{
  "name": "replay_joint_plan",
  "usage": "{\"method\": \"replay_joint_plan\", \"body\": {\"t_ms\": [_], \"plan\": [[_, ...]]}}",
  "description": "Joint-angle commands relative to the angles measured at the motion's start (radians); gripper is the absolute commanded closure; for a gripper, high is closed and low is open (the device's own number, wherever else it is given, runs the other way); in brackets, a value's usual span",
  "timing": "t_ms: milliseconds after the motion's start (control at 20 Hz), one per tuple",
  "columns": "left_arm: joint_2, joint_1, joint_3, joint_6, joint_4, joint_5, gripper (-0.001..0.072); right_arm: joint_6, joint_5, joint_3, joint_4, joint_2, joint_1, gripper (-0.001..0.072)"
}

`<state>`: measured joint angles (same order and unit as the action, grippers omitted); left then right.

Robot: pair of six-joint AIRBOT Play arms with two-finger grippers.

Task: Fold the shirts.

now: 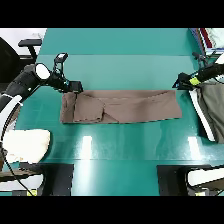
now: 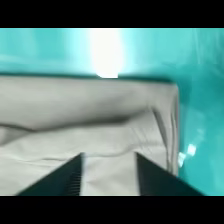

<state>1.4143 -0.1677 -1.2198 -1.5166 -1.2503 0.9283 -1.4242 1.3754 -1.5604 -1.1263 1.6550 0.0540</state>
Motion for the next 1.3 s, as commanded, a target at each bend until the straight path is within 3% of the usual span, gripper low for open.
{"method": "replay_joint_plan", "body": {"t_ms": [0,50,100,300,400,500,750,800,900,950,1250], "plan": [[0.005,0.000,-0.013,-0.001,0.064,0.035,0.0304,0.098,0.042,0.016,0.152,-0.015,0.092,0.0256],[0.005,0.000,-0.012,0.003,0.090,0.042,0.0597,0.111,0.058,0.048,0.158,-0.028,0.125,0.0256],[0.005,0.000,-0.012,0.018,0.122,0.040,0.0661,0.119,0.066,0.093,0.158,-0.042,0.163,0.0256],[0.007,-0.010,-0.012,0.032,0.266,0.031,0.0663,0.130,0.057,0.260,0.169,-0.035,0.308,0.0251],[0.008,-0.060,-0.012,0.032,0.279,-0.029,0.0681,0.190,0.075,0.322,0.266,0.008,0.348,0.0196],[0.019,-0.133,-0.012,0.032,0.278,-0.098,0.0682,0.224,0.096,0.363,0.364,0.060,0.345,0.0198],[0.105,-0.217,-0.026,-0.006,0.298,-0.125,0.0682,0.248,0.044,0.375,0.367,0.113,0.252,0.0207],[0.123,-0.225,-0.042,-0.005,0.308,-0.121,0.0682,0.248,0.034,0.364,0.367,0.113,0.237,0.0296],[0.164,-0.246,-0.085,-0.005,0.315,-0.123,0.0682,0.251,0.047,0.329,0.367,0.107,0.217,0.0590],[0.188,-0.260,-0.111,-0.005,0.316,-0.124,0.0682,0.260,0.057,0.304,0.370,0.092,0.204,0.0698],[0.366,-0.339,-0.298,-0.023,0.316,-0.095,0.0682,0.211,0.082,0.108,0.375,-0.120,0.087,0.0698]]}}
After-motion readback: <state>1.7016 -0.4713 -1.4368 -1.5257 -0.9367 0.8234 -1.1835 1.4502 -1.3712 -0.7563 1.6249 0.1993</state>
